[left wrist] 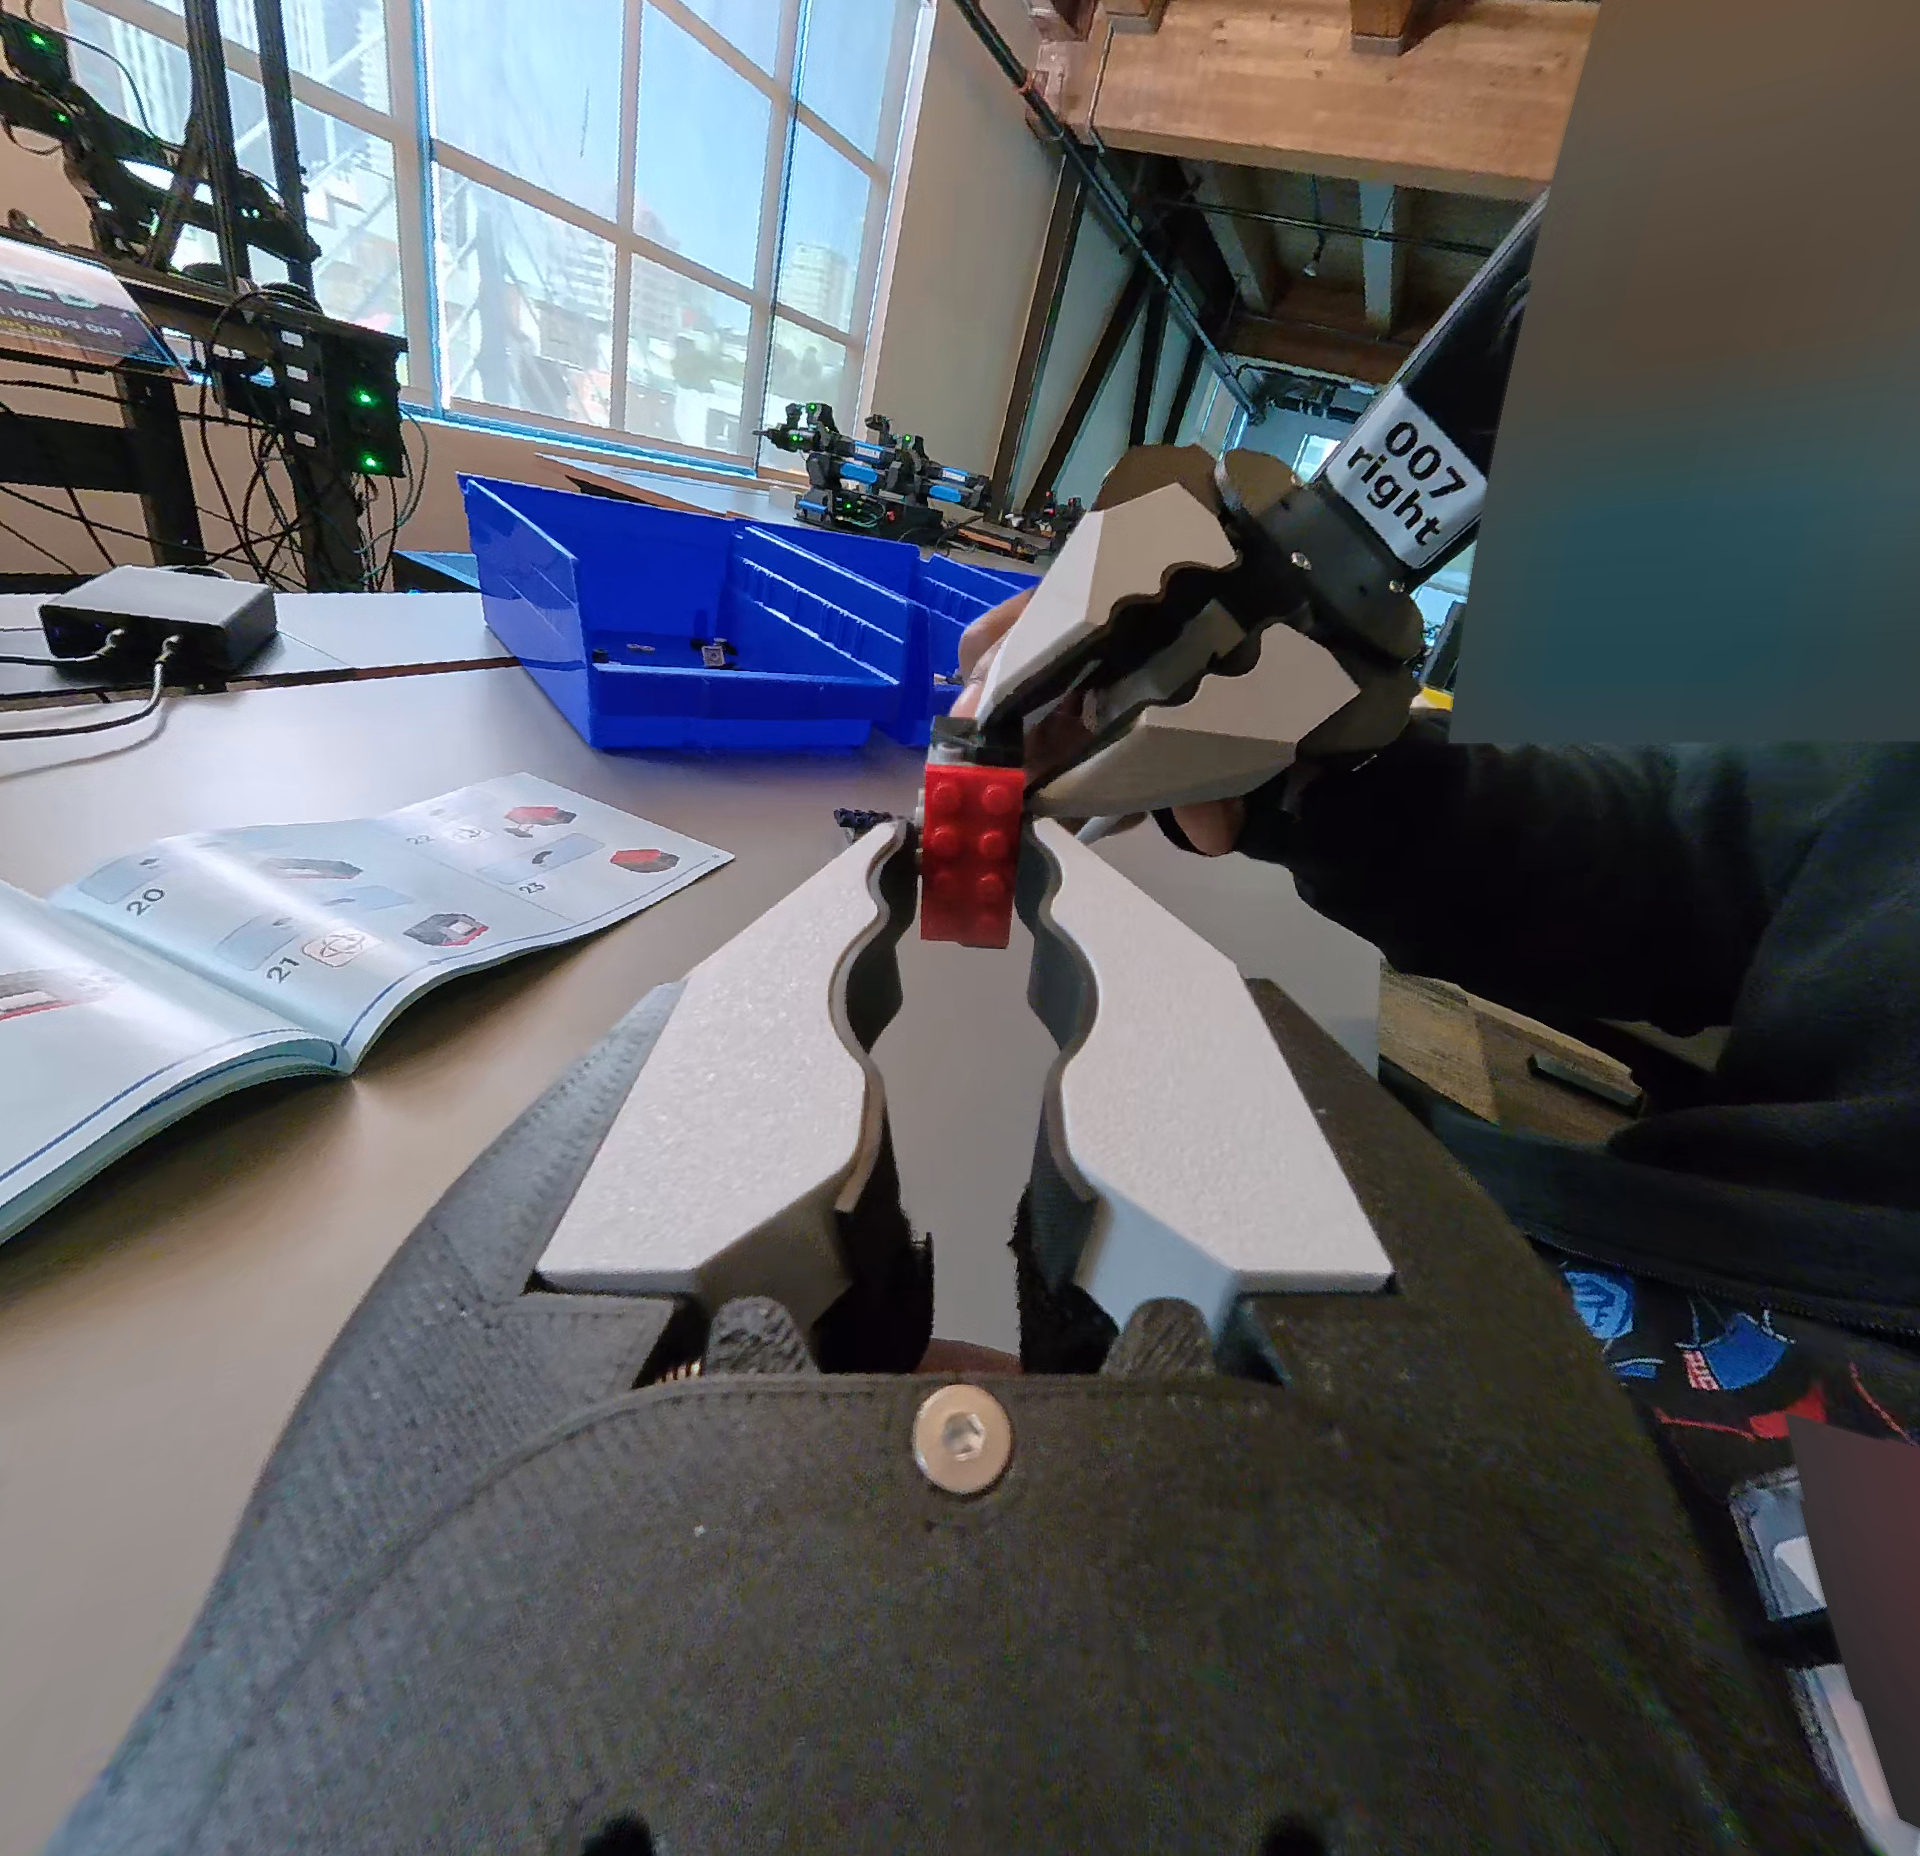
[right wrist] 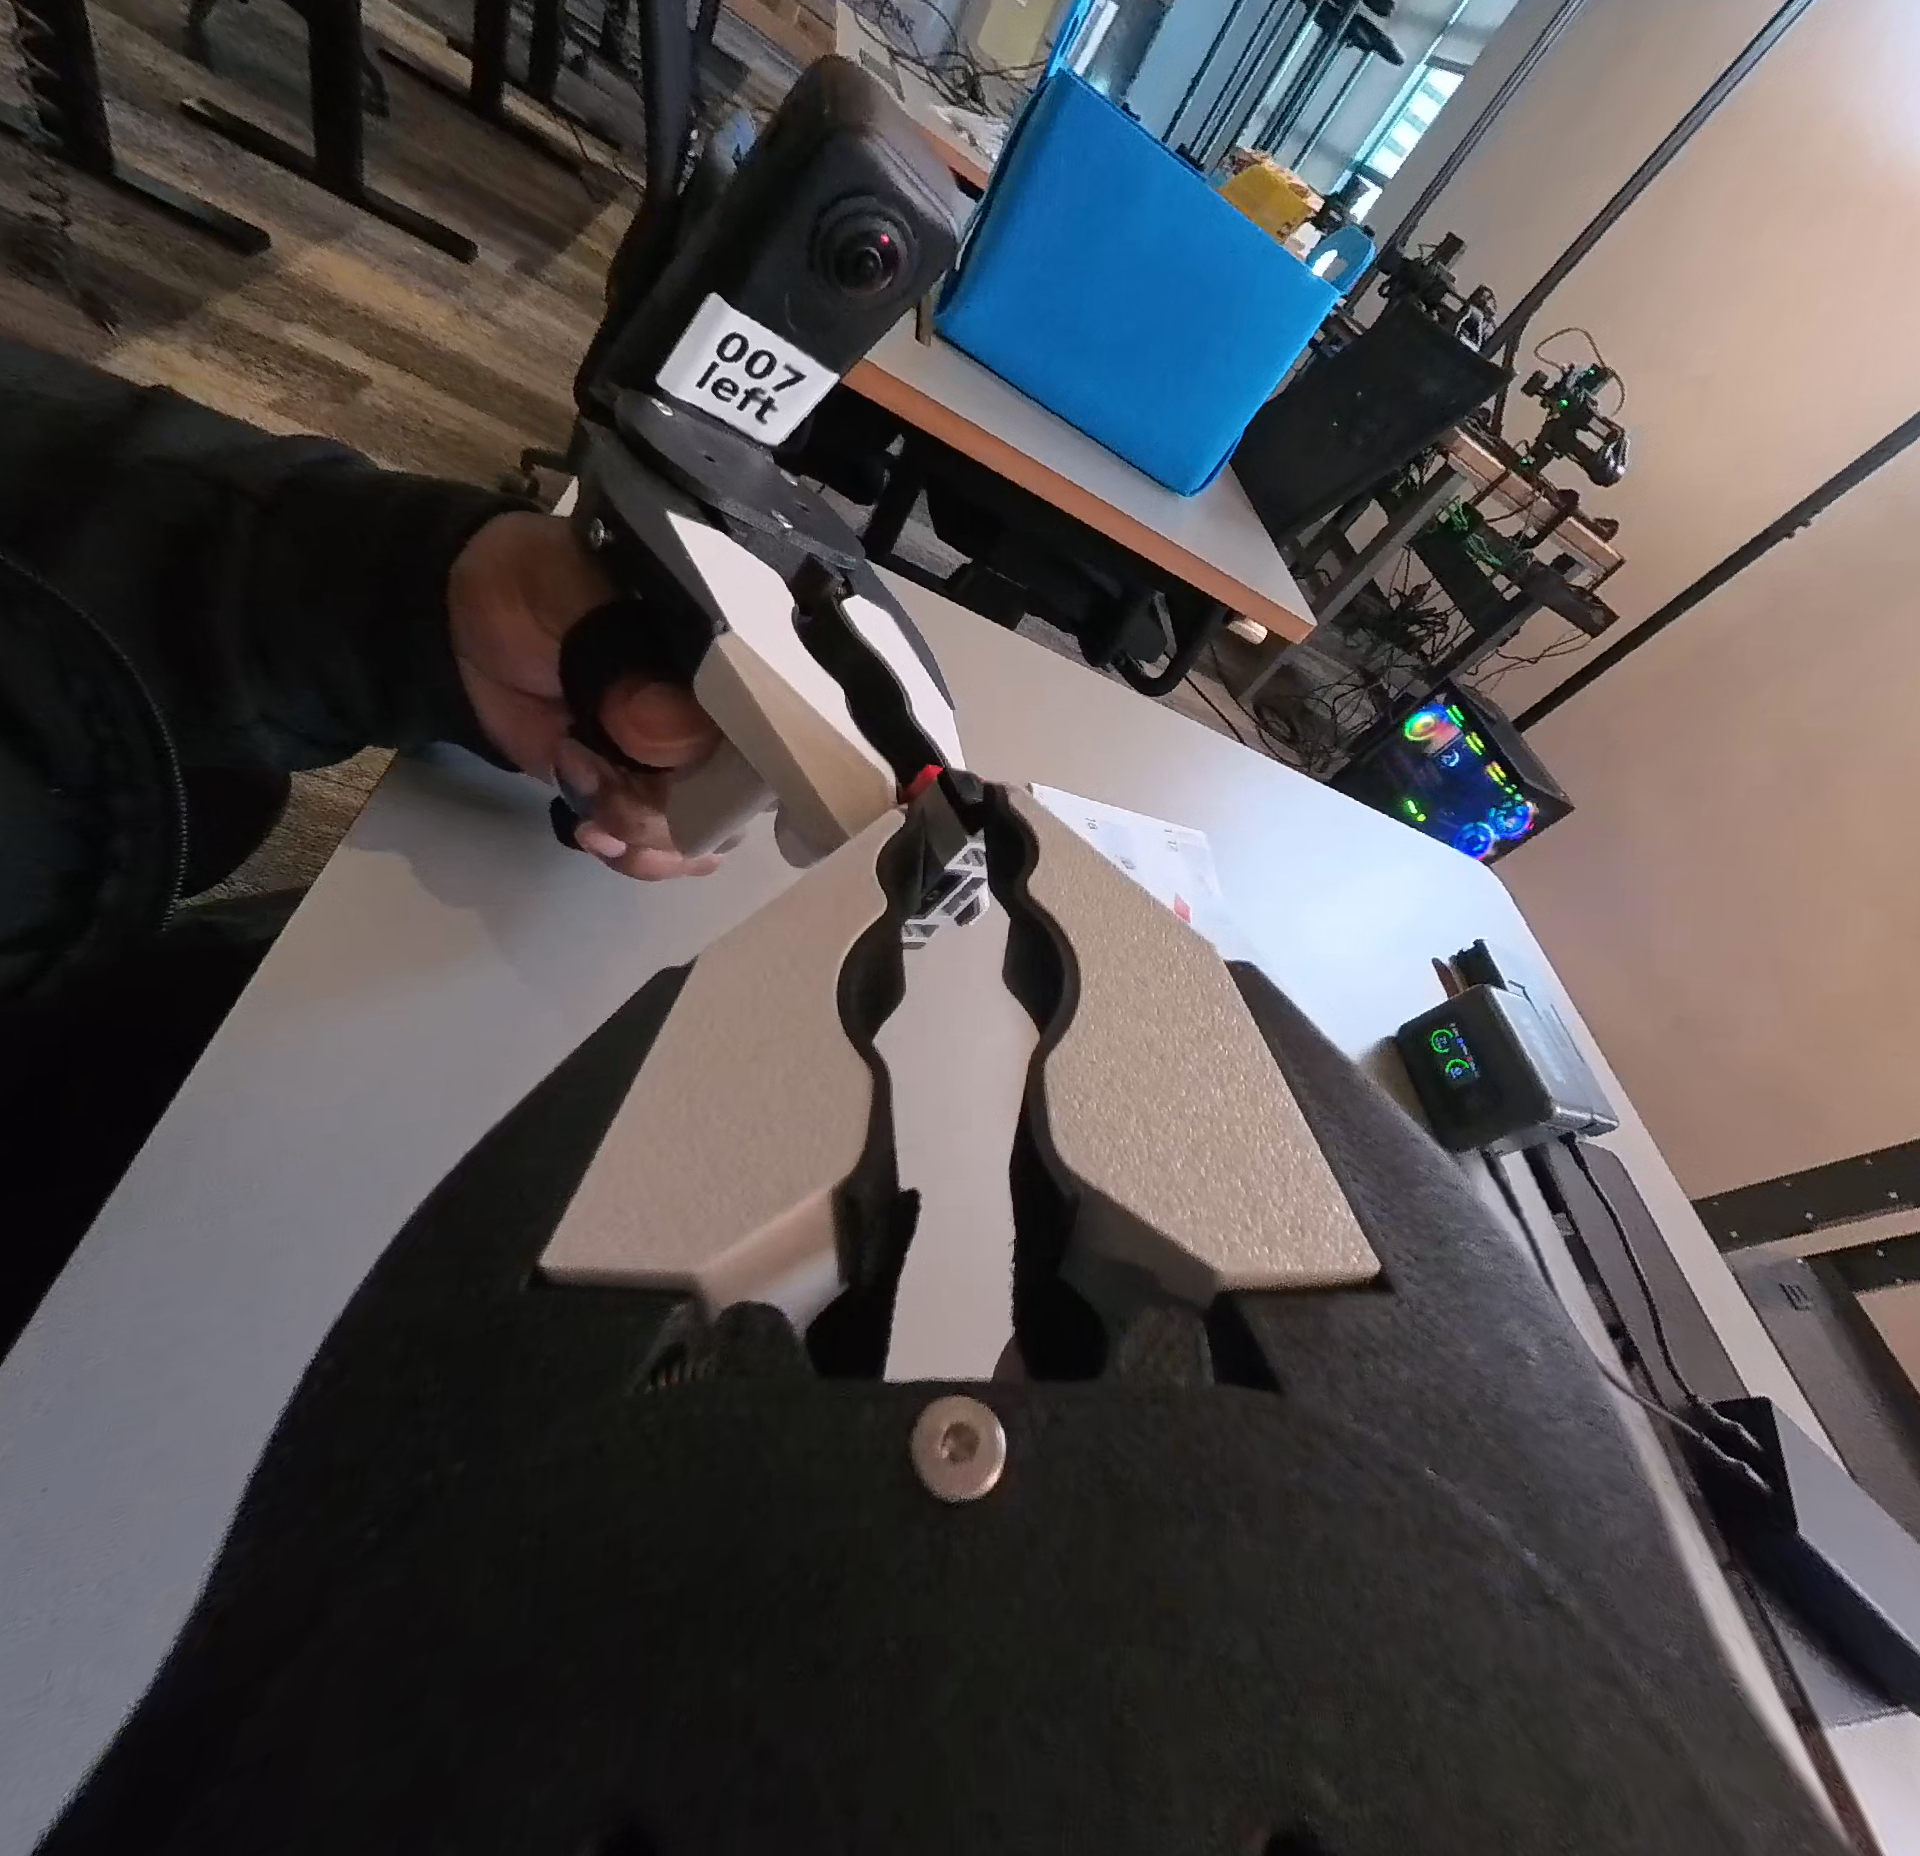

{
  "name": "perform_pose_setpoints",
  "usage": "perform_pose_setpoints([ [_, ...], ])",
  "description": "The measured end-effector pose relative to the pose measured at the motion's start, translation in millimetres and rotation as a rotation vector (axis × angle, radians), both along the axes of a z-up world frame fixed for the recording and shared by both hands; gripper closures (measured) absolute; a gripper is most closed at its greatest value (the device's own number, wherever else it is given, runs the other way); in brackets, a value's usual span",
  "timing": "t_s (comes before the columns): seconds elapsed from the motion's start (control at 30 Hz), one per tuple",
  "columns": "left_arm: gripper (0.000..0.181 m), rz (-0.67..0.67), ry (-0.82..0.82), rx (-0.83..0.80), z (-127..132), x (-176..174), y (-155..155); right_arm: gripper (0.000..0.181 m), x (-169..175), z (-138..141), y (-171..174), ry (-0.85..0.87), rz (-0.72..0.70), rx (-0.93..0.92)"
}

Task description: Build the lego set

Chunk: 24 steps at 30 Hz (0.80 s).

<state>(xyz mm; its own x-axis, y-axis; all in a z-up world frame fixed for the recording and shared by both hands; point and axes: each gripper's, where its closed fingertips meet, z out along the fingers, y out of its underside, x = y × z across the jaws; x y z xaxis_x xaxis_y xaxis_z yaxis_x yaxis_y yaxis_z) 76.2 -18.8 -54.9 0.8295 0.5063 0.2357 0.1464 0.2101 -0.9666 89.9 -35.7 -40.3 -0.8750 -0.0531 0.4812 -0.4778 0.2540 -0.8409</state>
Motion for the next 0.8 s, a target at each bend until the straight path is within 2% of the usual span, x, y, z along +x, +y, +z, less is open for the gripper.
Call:
perform_pose_setpoints([
  [0.27, 0.164, -0.021, -0.029, 0.033, 3.3, 0.3, 3.0, 0.166, 0.2, 8.0, 1.4, -0.088, 0.002, -0.060],
  [0.37, 0.163, -0.022, -0.075, 0.042, 1.6, -1.8, 6.4, 0.150, -5.7, 14.2, 2.3, -0.106, -0.031, -0.114],
  [0.47, 0.163, -0.024, -0.159, 0.076, -7.9, -7.7, 2.5, 0.144, -7.4, 16.7, 6.4, -0.081, -0.039, -0.143],
  [0.6, 0.163, -0.076, -0.294, 0.237, -9.9, -11.9, -8.3, 0.130, -9.0, 9.5, 11.0, 0.087, -0.026, -0.112],
  [0.73, 0.163, -0.145, -0.412, 0.389, -10.1, -12.7, -14.6, 0.111, -10.0, -11.7, 6.3, 0.231, 0.030, 0.010],
  [0.8, 0.163, -0.190, -0.456, 0.445, -8.9, -10.7, -14.4, 0.112, -11.0, -18.0, 0.9, 0.269, 0.056, 0.049],
])
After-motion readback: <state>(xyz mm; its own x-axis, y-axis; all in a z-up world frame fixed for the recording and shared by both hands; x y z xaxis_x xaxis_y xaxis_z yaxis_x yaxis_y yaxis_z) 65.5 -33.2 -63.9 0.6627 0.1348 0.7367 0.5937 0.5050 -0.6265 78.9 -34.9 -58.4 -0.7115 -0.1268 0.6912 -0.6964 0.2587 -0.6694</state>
